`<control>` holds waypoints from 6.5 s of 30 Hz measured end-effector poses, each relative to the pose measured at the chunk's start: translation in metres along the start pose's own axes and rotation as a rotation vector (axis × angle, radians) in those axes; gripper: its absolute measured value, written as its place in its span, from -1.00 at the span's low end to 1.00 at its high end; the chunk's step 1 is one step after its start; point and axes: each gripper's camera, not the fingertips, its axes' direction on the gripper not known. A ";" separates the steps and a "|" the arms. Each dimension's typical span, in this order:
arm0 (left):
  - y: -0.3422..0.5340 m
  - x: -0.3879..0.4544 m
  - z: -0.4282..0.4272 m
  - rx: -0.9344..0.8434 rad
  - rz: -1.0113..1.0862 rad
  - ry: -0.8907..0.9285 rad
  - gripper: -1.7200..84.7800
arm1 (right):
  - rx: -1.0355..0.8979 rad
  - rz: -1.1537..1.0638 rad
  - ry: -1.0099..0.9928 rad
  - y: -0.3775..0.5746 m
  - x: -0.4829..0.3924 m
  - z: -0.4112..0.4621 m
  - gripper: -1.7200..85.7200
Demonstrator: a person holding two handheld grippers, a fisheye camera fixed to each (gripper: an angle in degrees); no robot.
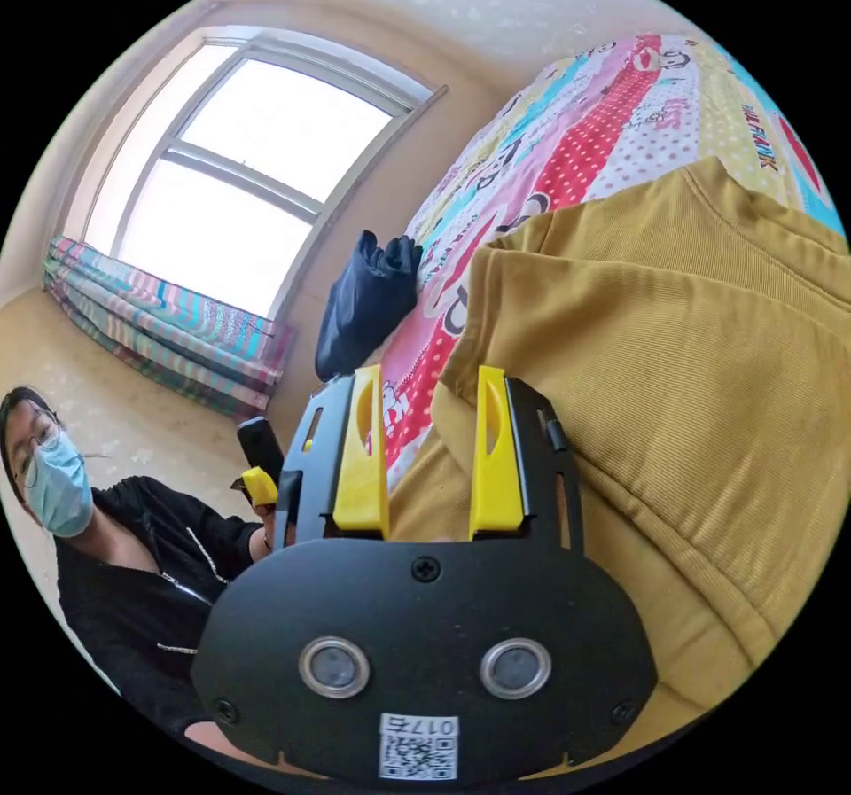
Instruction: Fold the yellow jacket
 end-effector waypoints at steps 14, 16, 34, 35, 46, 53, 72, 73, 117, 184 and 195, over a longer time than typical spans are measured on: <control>-0.101 0.073 0.155 -0.297 0.465 -0.610 -0.76 | 0.526 0.209 0.694 0.083 -0.001 -0.188 -0.69; -0.098 0.033 0.186 -0.460 0.332 -0.815 -0.83 | 0.501 0.479 0.810 0.110 0.046 -0.205 -0.74; 0.017 0.073 -0.060 -0.644 0.038 -0.285 -0.67 | 0.270 0.441 0.614 0.358 -0.093 -0.229 -0.61; 0.028 0.069 -0.069 -0.649 -0.013 -0.293 -0.66 | 0.259 0.470 0.628 0.366 -0.094 -0.225 -0.61; 0.057 0.005 -0.044 -0.731 -0.206 -0.292 -0.70 | 0.257 0.550 0.558 0.411 -0.102 -0.206 -0.61; 0.059 -0.011 -0.046 -0.675 -0.201 -0.226 -0.84 | 0.197 0.523 0.588 0.398 -0.107 -0.205 -0.77; -0.063 0.075 -0.202 -0.703 0.089 -0.072 -0.95 | 0.413 0.190 0.278 0.442 -0.263 -0.322 -0.89; -0.062 0.082 -0.215 -0.717 0.083 -0.048 -0.95 | 0.416 0.175 0.276 0.453 -0.276 -0.324 -0.89; -0.108 -0.057 -0.083 -0.415 0.000 -0.179 -0.67 | 0.287 0.348 0.760 0.242 -0.060 -0.273 -0.64; 0.006 0.010 -0.133 -0.258 -0.116 -0.057 -0.84 | 0.195 0.341 0.427 0.166 -0.050 0.012 -0.54; 0.014 0.057 -0.119 -0.212 0.043 -0.032 -0.84 | -0.532 0.036 0.907 -0.053 -0.145 0.226 -0.42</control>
